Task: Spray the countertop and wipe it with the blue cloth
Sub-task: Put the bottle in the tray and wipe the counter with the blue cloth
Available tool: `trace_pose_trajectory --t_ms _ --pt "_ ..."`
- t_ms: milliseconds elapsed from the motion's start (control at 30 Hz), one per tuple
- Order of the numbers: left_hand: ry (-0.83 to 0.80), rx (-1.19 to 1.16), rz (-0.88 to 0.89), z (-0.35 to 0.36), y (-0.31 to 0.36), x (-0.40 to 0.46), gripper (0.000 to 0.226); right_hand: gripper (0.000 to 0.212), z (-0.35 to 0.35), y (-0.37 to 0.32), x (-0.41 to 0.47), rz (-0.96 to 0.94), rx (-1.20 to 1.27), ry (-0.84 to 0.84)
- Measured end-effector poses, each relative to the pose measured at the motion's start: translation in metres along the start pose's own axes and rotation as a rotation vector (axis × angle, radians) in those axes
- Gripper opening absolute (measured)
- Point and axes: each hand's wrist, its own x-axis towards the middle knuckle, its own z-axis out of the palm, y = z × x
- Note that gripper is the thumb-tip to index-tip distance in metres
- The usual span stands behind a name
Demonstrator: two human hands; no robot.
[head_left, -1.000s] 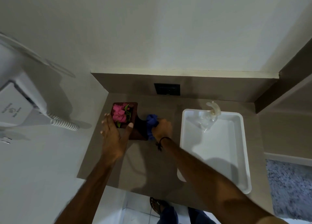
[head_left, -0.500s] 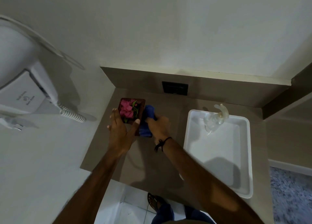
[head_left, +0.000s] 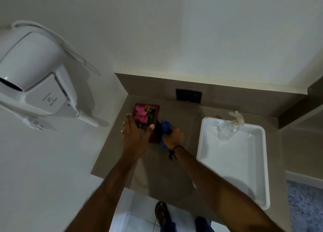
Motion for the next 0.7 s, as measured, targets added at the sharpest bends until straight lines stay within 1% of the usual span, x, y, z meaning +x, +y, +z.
trace_pose_trajectory --t_ms 100,167,233,267,300,367,400,433,467,500,533,567,600,633,700 --pt "0.002 0.006 -0.019 0.001 0.001 0.002 0.116 0.019 -0.007 -0.017 -0.001 -0.016 0.094 -0.019" --pt "0.003 0.005 -0.014 0.001 0.002 0.002 0.114 0.019 -0.015 -0.03 -0.008 -0.014 0.236 -0.004" --pt "-0.012 0.011 -0.011 0.0 0.003 0.003 0.109 0.011 -0.028 -0.041 -0.021 -0.002 0.448 -0.013" --pt "-0.019 0.026 -0.019 -0.001 0.004 0.004 0.108 0.013 -0.036 -0.044 -0.028 0.015 0.554 -0.039" --pt "-0.03 0.052 -0.039 -0.002 0.006 0.003 0.107 0.02 -0.043 -0.044 -0.034 0.024 0.64 -0.063" --pt "-0.055 0.131 -0.074 -0.007 0.013 0.002 0.107 0.03 -0.059 -0.039 -0.049 0.031 0.739 -0.094" --pt "-0.031 0.173 -0.069 -0.01 0.017 -0.001 0.106 0.031 -0.067 -0.034 -0.056 0.042 0.776 -0.109" --pt "0.031 0.211 -0.024 -0.014 0.022 -0.007 0.103 0.031 -0.072 -0.03 -0.064 0.046 0.818 -0.117" --pt "0.127 0.227 0.064 -0.015 0.028 -0.014 0.098 0.031 -0.078 -0.024 -0.07 0.048 0.852 -0.117" --pt "0.222 0.205 0.192 -0.014 0.034 -0.022 0.092 0.034 -0.083 -0.019 -0.074 0.052 0.878 -0.105" --pt "0.274 0.144 0.335 -0.009 0.04 -0.031 0.087 0.036 -0.089 -0.012 -0.079 0.059 0.899 -0.083" --pt "0.255 0.063 0.442 -0.001 0.046 -0.04 0.082 0.038 -0.094 -0.004 -0.082 0.065 0.922 -0.068" --pt "0.155 -0.04 0.48 0.007 0.052 -0.049 0.08 0.038 -0.101 0.004 -0.085 0.075 0.938 -0.052" --pt "0.003 -0.16 0.451 0.017 0.058 -0.057 0.078 0.038 -0.107 0.013 -0.088 0.086 0.963 -0.042" --pt "-0.309 -0.385 0.291 0.039 0.068 -0.066 0.072 0.036 -0.12 0.03 -0.094 0.11 0.993 -0.031"
